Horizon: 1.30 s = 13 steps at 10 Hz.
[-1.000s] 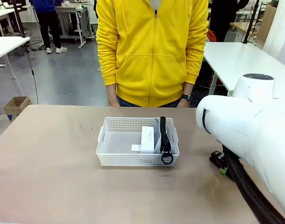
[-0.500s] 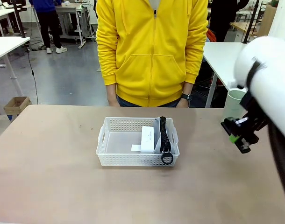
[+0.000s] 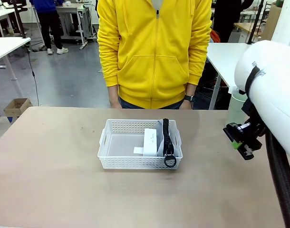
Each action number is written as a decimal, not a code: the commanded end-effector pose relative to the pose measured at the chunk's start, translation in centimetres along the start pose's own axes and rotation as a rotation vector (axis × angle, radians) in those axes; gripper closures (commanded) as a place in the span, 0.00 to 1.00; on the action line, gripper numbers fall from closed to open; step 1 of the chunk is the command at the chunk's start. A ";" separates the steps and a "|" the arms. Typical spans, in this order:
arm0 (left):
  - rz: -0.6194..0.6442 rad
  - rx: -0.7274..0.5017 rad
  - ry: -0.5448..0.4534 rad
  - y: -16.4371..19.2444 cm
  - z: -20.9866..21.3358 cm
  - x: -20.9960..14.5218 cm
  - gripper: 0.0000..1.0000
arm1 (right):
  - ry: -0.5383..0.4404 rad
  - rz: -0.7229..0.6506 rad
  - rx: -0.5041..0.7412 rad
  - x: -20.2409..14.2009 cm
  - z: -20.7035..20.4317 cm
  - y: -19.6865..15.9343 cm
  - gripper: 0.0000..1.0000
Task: Efficiently arrange items inside the basket to fit them all.
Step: Pick up the Stapler and place it inside the Organizing basket.
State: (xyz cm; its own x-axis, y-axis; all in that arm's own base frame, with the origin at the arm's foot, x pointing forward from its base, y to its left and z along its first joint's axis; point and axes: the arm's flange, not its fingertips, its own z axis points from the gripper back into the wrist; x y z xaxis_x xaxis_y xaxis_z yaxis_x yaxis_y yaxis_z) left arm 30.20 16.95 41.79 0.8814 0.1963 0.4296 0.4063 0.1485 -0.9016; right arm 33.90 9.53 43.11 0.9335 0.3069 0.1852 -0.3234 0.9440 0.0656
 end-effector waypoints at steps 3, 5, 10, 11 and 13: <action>0.008 0.002 -0.014 -0.3 -0.2 0.0 0.00 | -0.025 0.111 -0.005 3.9 1.0 2.2 0.63; 0.008 0.002 -0.014 -0.3 -0.2 0.0 0.00 | -0.059 0.283 0.043 10.0 1.1 6.3 0.63; 0.008 0.002 -0.014 -0.3 -0.2 0.0 0.00 | -0.105 0.509 0.120 17.8 -0.7 17.8 0.63; 0.008 0.002 -0.014 -0.3 -0.2 0.0 0.00 | -0.103 0.575 0.133 18.7 -1.6 20.5 0.63; 0.008 0.002 -0.014 -0.3 -0.2 0.0 0.00 | -0.057 0.624 0.080 20.5 -4.7 26.0 0.63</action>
State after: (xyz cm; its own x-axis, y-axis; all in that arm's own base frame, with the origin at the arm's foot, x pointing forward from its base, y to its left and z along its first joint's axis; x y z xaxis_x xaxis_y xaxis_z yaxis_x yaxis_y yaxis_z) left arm 30.19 16.94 41.77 0.8815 0.1968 0.4292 0.4058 0.1490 -0.9017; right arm 43.71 38.30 44.76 0.5490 0.7842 0.2891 -0.8264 0.5610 0.0475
